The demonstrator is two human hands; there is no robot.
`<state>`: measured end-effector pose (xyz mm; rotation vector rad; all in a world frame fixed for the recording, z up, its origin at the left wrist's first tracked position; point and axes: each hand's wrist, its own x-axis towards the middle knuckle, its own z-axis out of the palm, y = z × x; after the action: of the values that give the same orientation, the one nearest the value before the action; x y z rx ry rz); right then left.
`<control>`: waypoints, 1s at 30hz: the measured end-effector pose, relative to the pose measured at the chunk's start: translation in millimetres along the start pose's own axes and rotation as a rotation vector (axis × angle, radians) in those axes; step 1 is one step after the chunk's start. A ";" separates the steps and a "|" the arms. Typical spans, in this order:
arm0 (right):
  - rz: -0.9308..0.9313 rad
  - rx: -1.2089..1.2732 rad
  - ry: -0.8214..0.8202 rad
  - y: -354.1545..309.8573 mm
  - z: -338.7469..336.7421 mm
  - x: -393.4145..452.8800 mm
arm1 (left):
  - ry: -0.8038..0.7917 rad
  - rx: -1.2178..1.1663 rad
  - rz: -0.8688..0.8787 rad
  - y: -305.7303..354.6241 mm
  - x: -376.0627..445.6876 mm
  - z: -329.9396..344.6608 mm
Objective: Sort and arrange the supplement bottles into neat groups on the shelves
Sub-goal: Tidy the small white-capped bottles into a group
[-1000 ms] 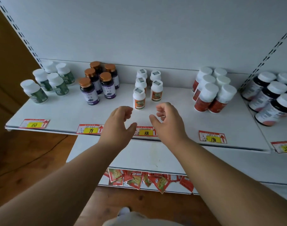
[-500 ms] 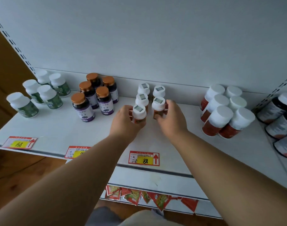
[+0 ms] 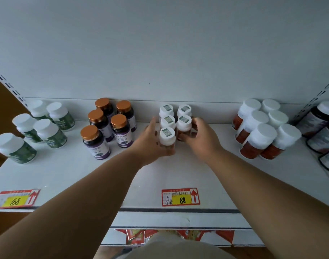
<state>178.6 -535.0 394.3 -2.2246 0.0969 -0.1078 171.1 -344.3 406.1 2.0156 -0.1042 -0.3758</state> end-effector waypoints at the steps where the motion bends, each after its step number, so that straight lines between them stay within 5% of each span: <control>1: 0.011 0.015 -0.001 0.9 0.2 1.0 | -0.033 -0.041 0.004 0.5 2.6 -1.4; 16: 0.005 0.048 -0.048 1.7 -8.0 5.4 | -0.013 0.119 0.159 -2.2 16.9 2.6; 25: -0.071 -0.062 0.023 -2.3 -6.9 -1.6 | 0.324 0.196 0.000 -1.7 -9.7 21.8; 30: -0.087 -0.090 0.082 -3.3 5.7 -33.7 | 0.319 0.255 0.025 -4.6 -14.4 19.8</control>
<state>145.9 -524.9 392.1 -2.3144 0.0510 -0.2472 150.9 -355.8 397.0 2.2977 0.0230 -0.0212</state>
